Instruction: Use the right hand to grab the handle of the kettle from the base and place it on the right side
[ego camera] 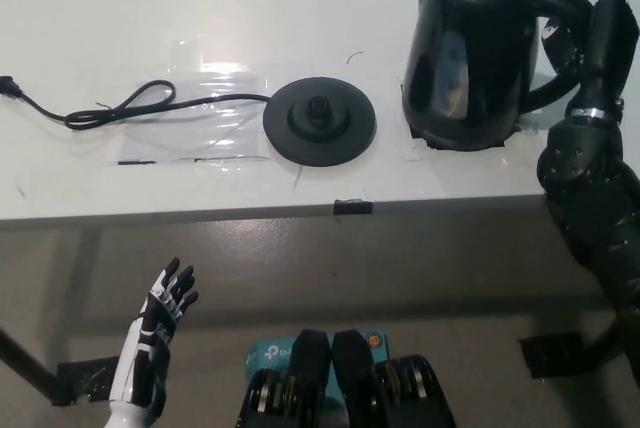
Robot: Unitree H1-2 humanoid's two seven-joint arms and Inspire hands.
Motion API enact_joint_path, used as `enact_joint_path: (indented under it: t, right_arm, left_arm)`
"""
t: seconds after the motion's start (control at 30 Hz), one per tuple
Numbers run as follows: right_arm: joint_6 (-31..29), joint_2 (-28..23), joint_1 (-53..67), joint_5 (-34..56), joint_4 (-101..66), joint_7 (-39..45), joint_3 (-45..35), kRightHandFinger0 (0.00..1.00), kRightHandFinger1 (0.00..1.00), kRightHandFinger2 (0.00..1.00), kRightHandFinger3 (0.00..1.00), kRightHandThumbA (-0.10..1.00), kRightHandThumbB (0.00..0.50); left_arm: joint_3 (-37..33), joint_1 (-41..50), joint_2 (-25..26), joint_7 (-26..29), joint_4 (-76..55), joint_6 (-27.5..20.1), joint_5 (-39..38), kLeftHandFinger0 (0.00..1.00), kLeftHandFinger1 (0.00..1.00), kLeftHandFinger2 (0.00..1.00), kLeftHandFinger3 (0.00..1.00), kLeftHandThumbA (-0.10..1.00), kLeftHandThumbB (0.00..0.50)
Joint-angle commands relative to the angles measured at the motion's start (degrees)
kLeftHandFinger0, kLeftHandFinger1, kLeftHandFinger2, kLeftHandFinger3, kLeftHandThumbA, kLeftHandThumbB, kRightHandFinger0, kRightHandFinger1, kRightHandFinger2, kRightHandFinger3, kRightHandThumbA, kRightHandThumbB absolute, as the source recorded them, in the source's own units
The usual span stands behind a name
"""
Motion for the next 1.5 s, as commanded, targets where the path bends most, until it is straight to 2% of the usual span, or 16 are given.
enact_joint_path:
  t: [0.0,0.23,0.47,0.63,0.83,0.9,0.93,1.0,1.03,1.1,1.13,1.17,1.23,1.27,1.37,1.47]
  right_arm:
    - [5.5,-2.2,-1.2,5.1,-3.1,24.9,0.2,1.0,1.0,1.0,1.0,0.5,0.494]
    - [9.9,-5.8,1.9,8.3,-13.9,37.1,1.1,1.0,1.0,1.0,1.0,0.67,0.5]
    - [17.5,-9.0,8.3,15.1,-31.4,45.2,0.4,1.0,1.0,1.0,1.0,0.53,0.5]
    - [17.8,-11.9,12.7,16.6,-41.5,49.3,2.1,1.0,1.0,1.0,1.0,0.57,0.5]
    - [23.9,-13.7,18.0,26.1,-53.9,54.4,-0.5,1.0,1.0,1.0,1.0,0.56,0.5]
    - [26.1,-14.1,20.4,28.5,-57.8,54.3,-1.7,1.0,1.0,1.0,1.0,0.85,0.428]
    - [27.9,-14.4,21.8,28.7,-60.3,53.5,-2.2,1.0,1.0,1.0,1.0,0.99,0.456]
    - [28.4,-15.0,22.8,27.1,-62.2,52.6,-2.2,1.0,1.0,1.0,1.0,1.0,0.471]
    - [28.6,-14.9,24.4,27.6,-64.5,51.6,-3.0,1.0,1.0,1.0,1.0,1.0,0.497]
    - [28.0,-14.4,25.7,28.8,-66.1,50.6,-4.3,1.0,1.0,1.0,1.0,1.0,0.5]
    - [27.3,-13.9,26.8,29.7,-67.3,49.6,-5.4,1.0,1.0,1.0,1.0,1.0,0.482]
    - [25.2,-13.3,27.9,30.4,-68.6,48.6,-6.4,1.0,1.0,1.0,1.0,1.0,0.439]
    - [21.3,-11.9,30.1,24.8,-71.9,42.7,-8.0,1.0,1.0,1.0,1.0,1.0,0.4]
    - [20.9,-11.4,30.5,23.2,-72.7,41.4,-8.4,1.0,1.0,1.0,1.0,1.0,0.4]
    - [13.4,-6.1,35.6,18.0,-78.6,34.3,-10.6,1.0,1.0,1.0,1.0,1.0,0.385]
    - [3.4,-1.3,41.5,12.5,-80.3,30.1,-11.5,1.0,1.0,1.0,1.0,1.0,0.251]
  left_arm:
    - [0.3,0.4,0.1,-0.5,-0.8,-2.2,-0.2,1.0,1.0,1.0,1.0,1.0,0.486]
    - [0.6,0.0,0.2,-0.4,-0.3,-2.3,-0.1,1.0,1.0,1.0,1.0,1.0,0.493]
    - [0.6,0.4,0.0,-0.5,-0.3,-2.3,-0.3,1.0,1.0,1.0,1.0,1.0,0.491]
    - [0.7,0.3,0.0,-0.8,-0.2,-2.3,-0.6,1.0,1.0,1.0,1.0,1.0,0.492]
    - [0.7,0.5,0.0,-0.7,-0.3,-2.3,-0.6,1.0,1.0,1.0,1.0,1.0,0.5]
    - [0.8,0.4,0.1,-0.9,-0.1,-2.3,-0.8,1.0,1.0,1.0,1.0,1.0,0.495]
    - [0.8,0.4,0.1,-1.0,0.0,-2.3,-0.8,1.0,1.0,1.0,1.0,1.0,0.49]
    - [0.8,0.4,0.0,-1.3,0.1,-2.3,-1.1,1.0,1.0,1.0,1.0,1.0,0.489]
    - [0.7,0.6,0.0,-1.3,-0.2,-2.3,-1.2,1.0,1.0,1.0,1.0,1.0,0.492]
    - [0.6,0.6,-0.1,-1.1,0.0,-2.3,-1.1,1.0,1.0,1.0,1.0,1.0,0.5]
    - [0.7,0.6,-0.1,-1.1,0.0,-2.3,-1.1,1.0,1.0,1.0,1.0,1.0,0.5]
    - [0.7,0.6,0.0,-1.1,-0.1,-2.3,-1.2,1.0,1.0,1.0,1.0,1.0,0.5]
    - [0.7,0.4,0.1,-1.1,0.0,-2.3,-1.3,1.0,1.0,1.0,1.0,1.0,0.497]
    - [0.7,0.3,0.1,-1.2,0.1,-2.3,-1.3,1.0,1.0,1.0,1.0,1.0,0.497]
    - [0.7,-0.2,0.3,-0.9,0.2,-2.3,-0.8,1.0,1.0,1.0,1.0,1.0,0.498]
    - [0.6,-0.6,0.5,-0.7,0.6,-2.3,-0.5,1.0,1.0,1.0,1.0,1.0,0.5]
